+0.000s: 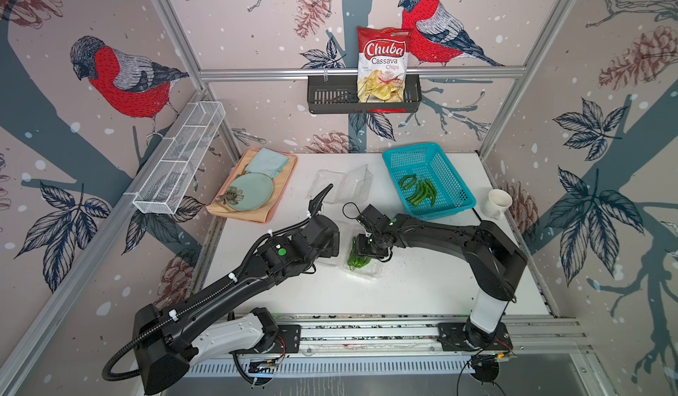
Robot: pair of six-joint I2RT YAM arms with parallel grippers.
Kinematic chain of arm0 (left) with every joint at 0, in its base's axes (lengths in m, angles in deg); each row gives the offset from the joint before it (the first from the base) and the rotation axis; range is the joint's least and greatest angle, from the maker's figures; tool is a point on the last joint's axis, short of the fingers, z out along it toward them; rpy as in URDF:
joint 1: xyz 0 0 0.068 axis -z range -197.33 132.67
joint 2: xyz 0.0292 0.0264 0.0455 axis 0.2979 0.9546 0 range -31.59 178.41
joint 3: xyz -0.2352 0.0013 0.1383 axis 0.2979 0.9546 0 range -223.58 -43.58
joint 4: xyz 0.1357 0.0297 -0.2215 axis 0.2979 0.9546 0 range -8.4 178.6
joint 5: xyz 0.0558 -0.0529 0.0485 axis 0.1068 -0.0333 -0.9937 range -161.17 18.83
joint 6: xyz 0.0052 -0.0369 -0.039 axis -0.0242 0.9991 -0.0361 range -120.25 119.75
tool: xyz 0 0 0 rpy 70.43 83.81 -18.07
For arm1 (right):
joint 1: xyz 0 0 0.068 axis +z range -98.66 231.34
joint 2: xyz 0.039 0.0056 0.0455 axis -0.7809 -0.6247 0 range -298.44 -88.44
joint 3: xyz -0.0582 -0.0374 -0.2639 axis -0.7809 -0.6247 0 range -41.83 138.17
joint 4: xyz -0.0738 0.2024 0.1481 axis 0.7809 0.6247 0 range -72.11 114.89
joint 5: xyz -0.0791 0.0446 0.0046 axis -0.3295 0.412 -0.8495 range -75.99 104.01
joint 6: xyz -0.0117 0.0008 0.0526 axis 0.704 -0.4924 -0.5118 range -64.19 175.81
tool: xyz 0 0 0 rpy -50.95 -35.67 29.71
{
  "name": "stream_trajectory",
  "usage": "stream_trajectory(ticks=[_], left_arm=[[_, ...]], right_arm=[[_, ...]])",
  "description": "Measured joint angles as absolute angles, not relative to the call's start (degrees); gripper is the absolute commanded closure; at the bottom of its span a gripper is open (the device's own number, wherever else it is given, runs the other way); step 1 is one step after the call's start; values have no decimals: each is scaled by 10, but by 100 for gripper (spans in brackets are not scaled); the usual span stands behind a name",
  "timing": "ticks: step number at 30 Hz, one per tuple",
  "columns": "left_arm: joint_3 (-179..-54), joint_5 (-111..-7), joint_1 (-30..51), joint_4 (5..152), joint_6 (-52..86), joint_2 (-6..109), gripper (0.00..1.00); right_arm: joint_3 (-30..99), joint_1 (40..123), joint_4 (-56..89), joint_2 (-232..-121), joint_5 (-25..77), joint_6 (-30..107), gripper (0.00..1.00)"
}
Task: Take small green peppers out of containers
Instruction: Pick up the green pepper from the packing box.
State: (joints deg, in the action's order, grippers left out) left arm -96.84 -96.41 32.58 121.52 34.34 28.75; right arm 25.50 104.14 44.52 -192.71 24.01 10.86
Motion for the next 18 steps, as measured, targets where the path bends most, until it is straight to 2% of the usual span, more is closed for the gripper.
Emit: stream_trajectory(ticks=[6, 18], left_arm=[[-963, -962, 326, 1214, 343, 286, 10], [-958, -961, 326, 1213, 343, 285, 10]], right_arm=[[269, 1038, 465, -1942, 232, 138, 83], [279, 1037, 485, -1871, 228, 135, 89]])
